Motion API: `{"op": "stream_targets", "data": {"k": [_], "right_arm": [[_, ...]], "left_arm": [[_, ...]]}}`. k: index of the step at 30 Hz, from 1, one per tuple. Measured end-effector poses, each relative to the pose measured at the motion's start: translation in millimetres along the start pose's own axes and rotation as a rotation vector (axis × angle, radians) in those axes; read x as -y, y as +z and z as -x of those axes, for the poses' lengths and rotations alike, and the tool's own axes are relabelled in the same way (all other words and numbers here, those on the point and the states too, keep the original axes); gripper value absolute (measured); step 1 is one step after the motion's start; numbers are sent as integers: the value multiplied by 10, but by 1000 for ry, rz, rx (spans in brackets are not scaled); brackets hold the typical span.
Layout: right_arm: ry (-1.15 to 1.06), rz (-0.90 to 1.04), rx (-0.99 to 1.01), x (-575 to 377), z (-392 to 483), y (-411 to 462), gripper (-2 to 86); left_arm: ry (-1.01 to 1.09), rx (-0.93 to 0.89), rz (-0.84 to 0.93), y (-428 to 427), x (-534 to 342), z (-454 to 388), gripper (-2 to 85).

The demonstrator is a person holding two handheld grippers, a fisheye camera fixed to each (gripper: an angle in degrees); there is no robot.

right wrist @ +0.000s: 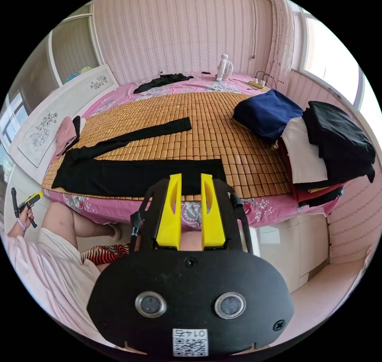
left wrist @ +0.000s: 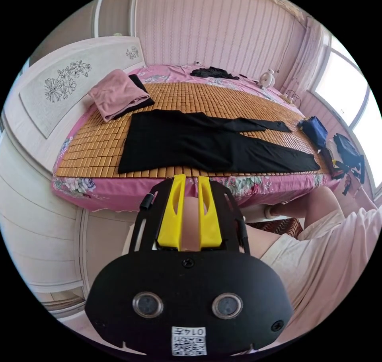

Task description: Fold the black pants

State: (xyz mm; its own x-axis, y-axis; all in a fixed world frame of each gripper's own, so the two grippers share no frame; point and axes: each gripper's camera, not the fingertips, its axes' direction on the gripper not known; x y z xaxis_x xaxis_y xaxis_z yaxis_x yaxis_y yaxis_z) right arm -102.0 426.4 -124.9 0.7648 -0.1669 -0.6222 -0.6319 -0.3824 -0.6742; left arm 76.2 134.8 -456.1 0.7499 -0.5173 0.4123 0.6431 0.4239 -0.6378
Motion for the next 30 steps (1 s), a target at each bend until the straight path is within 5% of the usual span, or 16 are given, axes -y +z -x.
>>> {"op": "stream_targets", "data": {"k": [12,21,25,30], "right_arm": [[-196,57,0,1186,585,916,89],[179,108,-33,1945,218,2282,109],[205,217,-60,2003,74,2688,59],[143,77,102,1777,-69,2537,1]], "left_arm": [[-171,92,33,446,606,1107,66],[-191,160,130,1534,1365,1241,75],[-170,196,160,1928,1588,1265,83],[-138,199,144,2152,1503,1248,83]]}}
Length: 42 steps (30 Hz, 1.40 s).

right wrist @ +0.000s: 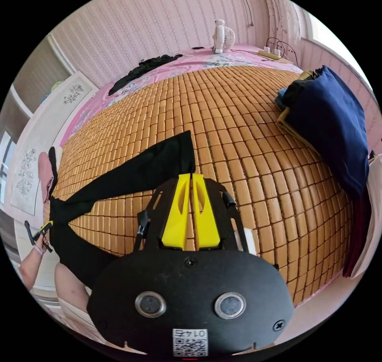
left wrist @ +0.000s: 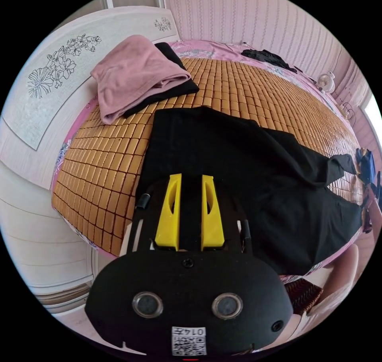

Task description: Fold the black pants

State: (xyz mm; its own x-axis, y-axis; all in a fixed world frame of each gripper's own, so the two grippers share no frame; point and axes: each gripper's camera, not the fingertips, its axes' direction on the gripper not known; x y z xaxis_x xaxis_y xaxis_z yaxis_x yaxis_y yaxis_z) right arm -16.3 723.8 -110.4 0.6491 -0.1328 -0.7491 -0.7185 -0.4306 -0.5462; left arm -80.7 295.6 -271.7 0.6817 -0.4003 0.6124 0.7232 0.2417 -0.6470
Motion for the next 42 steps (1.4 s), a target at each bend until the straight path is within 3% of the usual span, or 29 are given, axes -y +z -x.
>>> {"op": "stream_targets", "data": {"k": [5,10,13,18,24,29,33,37,42], "right_arm": [[-143,-232,141,-237,-24,-903,0],[-20,-266,214,245,-188,-1541,4],[-8,-237,70,646,-162,-1219,7],[189,-48,-80,852,-329,-159,24],[105,38,-127,731,-196,463,92],[56,100,-138,843,-70,898,88],[-60,134,-291,971,144,1032,12],[-168,150,-279,1098,275,925,-4],[-71,-19,-174,1322,146,276,-3]], "left_arm": [[0,-28,-34,60,-39,-6,79],[86,-9,-9,128,87,-152,69],[117,-1,-4,162,185,-223,69],[78,4,-61,64,325,-191,70],[90,10,-63,96,553,-229,74],[124,29,-28,379,873,-489,77],[159,55,31,688,1048,-741,57],[205,79,32,757,1104,-971,1],[247,113,48,796,1169,-1104,-6]]}}
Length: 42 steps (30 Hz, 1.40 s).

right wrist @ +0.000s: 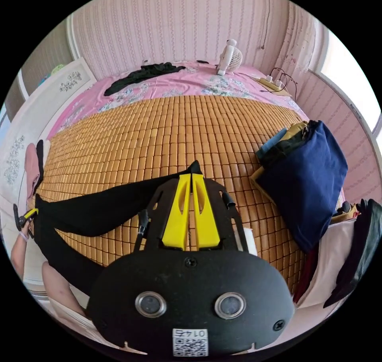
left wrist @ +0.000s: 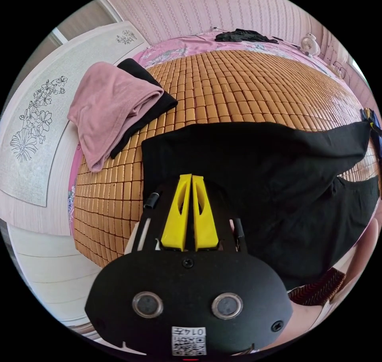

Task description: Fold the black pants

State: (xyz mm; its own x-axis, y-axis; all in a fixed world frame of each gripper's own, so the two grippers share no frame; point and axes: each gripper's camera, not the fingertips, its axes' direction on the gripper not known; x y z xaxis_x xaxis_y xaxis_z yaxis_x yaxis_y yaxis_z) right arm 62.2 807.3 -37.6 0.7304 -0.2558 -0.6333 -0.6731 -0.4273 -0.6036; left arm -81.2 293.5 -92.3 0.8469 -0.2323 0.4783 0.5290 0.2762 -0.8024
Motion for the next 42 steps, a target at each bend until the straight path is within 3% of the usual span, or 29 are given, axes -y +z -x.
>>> {"op": "stream_targets", "data": {"k": [2,5,8,14,20,24,32,36,39,42], "right_arm": [[56,-32,-1,22,-140,-108,1],[88,77,48,-27,-274,127,16],[163,72,-51,-153,-285,243,43],[196,117,32,-321,-191,531,73],[19,167,-92,-281,131,733,53],[-65,286,-67,-262,171,576,17],[-176,139,-95,-659,153,53,2],[-216,157,-78,-619,436,143,-1],[-216,246,-108,-584,561,308,-2],[-279,318,-187,-540,633,341,-4]], "left_arm": [[-2,-8,13,8,28,1,-7],[-10,-22,12,9,57,-11,-7],[-25,-17,16,-4,72,-39,-8],[-11,13,25,-6,28,-64,-7],[41,18,29,3,18,-44,-8],[56,-3,47,-12,6,36,-8],[-58,-115,-66,-219,-267,297,-8],[-64,-177,-95,-394,-542,324,-8],[-22,-111,-1,-282,-726,316,-7],[43,-55,-38,-334,-873,313,-8]]}}
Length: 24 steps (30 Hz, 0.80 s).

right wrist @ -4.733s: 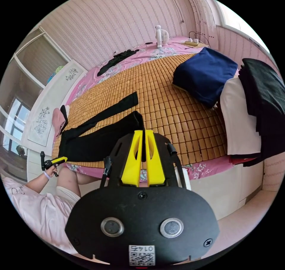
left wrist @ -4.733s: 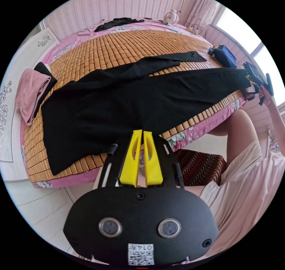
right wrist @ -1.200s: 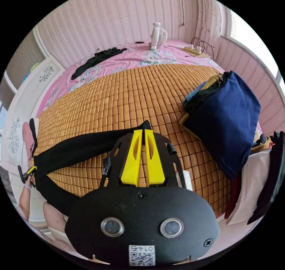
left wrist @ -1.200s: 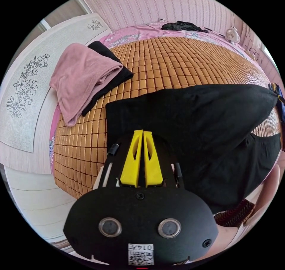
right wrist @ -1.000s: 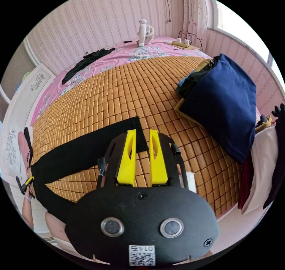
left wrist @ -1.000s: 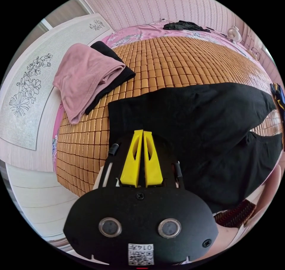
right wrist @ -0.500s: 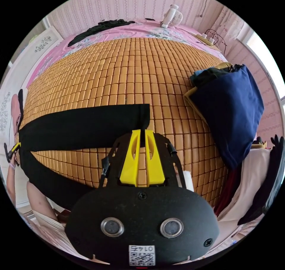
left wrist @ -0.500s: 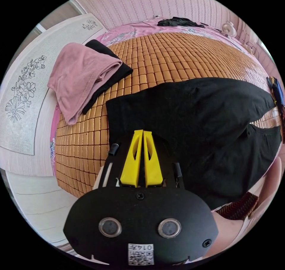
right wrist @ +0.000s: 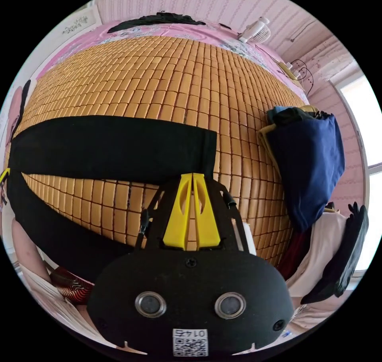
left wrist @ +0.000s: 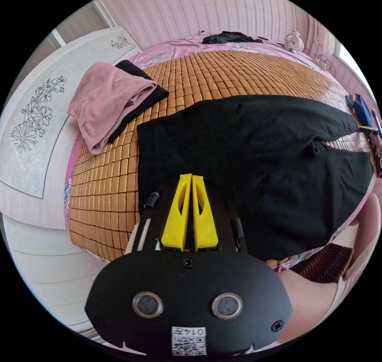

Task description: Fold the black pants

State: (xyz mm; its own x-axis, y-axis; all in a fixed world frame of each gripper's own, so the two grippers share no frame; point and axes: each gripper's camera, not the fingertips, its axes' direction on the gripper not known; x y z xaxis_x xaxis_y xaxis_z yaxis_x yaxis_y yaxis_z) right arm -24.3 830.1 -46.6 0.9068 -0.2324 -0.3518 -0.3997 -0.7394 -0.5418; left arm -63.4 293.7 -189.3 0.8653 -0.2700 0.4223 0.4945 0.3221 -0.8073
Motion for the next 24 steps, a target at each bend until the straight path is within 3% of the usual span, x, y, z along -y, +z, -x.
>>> {"op": "stream_targets", "data": {"k": [7,11,16,20,24], "right_arm": [[-10,-28,-32,-189,8,-181,-6],[91,-191,110,-721,-67,-568,-7],[9,-185,49,-1244,217,-921,-8],[126,-218,98,-1867,148,-1130,-5],[260,-168,223,-2535,-196,-1152,22]], "left_arm": [[-116,-96,3,-67,-237,437,-7],[-192,-73,-103,-407,-576,661,-5],[-356,-119,-179,-806,-1482,1092,30],[-481,-144,-165,-846,-2138,1336,61],[-619,-279,-159,-774,-2693,1626,65]]}}
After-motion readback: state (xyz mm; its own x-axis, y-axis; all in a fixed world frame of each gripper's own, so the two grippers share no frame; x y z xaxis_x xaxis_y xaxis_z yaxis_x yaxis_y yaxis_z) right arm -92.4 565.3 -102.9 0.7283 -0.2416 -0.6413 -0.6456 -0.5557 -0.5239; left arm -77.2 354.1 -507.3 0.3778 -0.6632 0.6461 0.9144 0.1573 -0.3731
